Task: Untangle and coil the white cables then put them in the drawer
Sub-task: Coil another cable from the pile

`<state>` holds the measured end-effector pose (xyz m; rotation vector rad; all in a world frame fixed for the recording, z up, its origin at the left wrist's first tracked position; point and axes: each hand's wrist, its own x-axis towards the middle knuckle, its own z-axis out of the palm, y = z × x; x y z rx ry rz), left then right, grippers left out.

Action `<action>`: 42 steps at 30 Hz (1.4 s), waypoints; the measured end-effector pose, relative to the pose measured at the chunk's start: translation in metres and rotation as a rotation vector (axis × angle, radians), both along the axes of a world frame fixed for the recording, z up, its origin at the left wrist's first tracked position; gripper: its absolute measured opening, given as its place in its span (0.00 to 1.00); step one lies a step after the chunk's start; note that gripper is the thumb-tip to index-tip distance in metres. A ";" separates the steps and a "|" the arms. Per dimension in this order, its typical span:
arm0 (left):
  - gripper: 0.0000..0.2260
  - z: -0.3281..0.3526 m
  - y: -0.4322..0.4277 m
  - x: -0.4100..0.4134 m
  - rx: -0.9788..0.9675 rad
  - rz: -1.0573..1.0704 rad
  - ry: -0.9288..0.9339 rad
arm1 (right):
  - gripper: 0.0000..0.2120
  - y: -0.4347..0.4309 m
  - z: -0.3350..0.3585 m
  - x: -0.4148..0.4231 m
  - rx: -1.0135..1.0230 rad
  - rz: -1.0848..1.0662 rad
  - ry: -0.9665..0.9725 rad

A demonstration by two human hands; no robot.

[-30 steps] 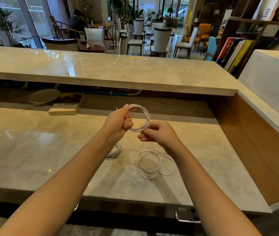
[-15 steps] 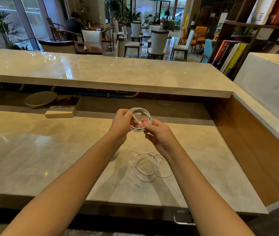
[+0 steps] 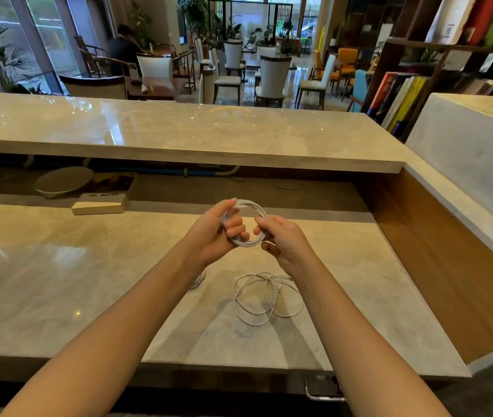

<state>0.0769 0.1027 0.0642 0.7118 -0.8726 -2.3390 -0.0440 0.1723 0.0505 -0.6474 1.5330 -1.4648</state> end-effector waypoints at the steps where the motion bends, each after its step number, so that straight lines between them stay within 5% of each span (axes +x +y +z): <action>1: 0.07 0.000 -0.002 0.001 -0.076 0.018 -0.057 | 0.07 0.000 0.001 -0.001 -0.041 0.029 0.001; 2: 0.01 0.001 -0.001 0.001 -0.182 0.035 -0.144 | 0.07 -0.001 0.002 -0.001 -0.075 0.058 0.003; 4: 0.13 -0.006 -0.002 0.001 -0.437 0.136 -0.432 | 0.08 -0.004 0.001 0.002 -0.096 0.087 0.040; 6: 0.14 -0.012 0.000 -0.003 -0.700 0.284 -0.639 | 0.09 -0.006 -0.001 0.006 -0.064 0.066 0.093; 13: 0.15 -0.030 0.000 -0.009 -1.195 0.448 -0.846 | 0.11 -0.019 -0.008 0.021 0.027 -0.140 0.225; 18: 0.15 -0.035 -0.002 -0.008 -1.034 0.496 -0.652 | 0.13 -0.022 -0.007 0.025 0.010 -0.142 0.276; 22: 0.13 -0.021 -0.002 -0.008 -0.413 0.406 -0.386 | 0.12 -0.022 -0.013 0.024 -0.005 -0.145 0.337; 24: 0.13 -0.015 -0.005 -0.004 -0.256 0.323 -0.331 | 0.11 -0.019 -0.016 0.022 -0.046 -0.128 0.471; 31: 0.19 -0.013 -0.020 0.013 -0.139 -0.036 -0.413 | 0.10 -0.016 -0.025 0.012 -0.268 -0.022 1.055; 42: 0.20 -0.009 -0.026 0.032 -0.124 -0.288 -0.207 | 0.18 -0.021 -0.004 0.012 -0.228 0.243 0.920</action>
